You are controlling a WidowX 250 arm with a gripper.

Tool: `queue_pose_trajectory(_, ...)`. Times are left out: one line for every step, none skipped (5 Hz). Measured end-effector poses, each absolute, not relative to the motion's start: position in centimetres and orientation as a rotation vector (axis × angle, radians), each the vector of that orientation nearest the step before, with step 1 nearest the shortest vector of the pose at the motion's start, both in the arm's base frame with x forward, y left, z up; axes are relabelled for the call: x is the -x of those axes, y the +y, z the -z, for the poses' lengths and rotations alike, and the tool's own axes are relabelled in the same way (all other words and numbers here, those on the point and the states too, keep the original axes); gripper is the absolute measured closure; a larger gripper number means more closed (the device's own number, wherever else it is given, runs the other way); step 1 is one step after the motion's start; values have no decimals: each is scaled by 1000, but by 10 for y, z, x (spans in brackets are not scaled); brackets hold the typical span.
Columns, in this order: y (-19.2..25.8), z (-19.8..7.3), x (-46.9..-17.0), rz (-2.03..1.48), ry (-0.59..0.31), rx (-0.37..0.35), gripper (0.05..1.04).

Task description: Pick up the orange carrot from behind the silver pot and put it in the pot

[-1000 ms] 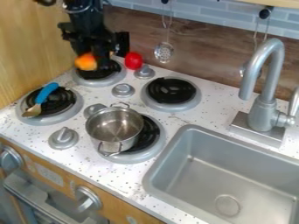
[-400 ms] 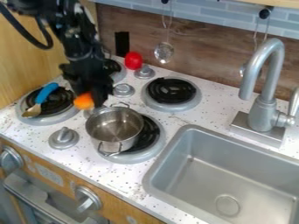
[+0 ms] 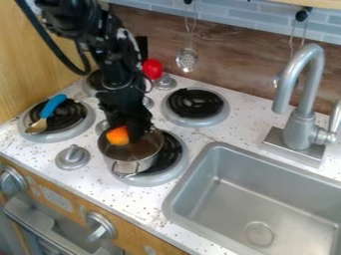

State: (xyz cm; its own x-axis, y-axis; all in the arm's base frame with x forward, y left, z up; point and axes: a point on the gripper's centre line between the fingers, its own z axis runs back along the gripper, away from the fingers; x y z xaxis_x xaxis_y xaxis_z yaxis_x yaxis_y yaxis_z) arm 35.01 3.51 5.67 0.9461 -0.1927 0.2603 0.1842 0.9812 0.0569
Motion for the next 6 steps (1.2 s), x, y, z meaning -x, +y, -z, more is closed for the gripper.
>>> queue_pose_trajectory(21, -57, -352, 231, -278, -30, 568)
queue_pose_trajectory(16, -58, -354, 249, -293, -25, 568)
queue_pose_trajectory(13, -56, -356, 256, -301, -10, 528)
queue_pose_trajectory(14, -55, -354, 258, -289, -14, 220)
queue_pose_trajectory(17, -57, -350, 232, -279, -30, 69)
queue_pose_trajectory(18, -71, -347, 222, -303, -41, 73)
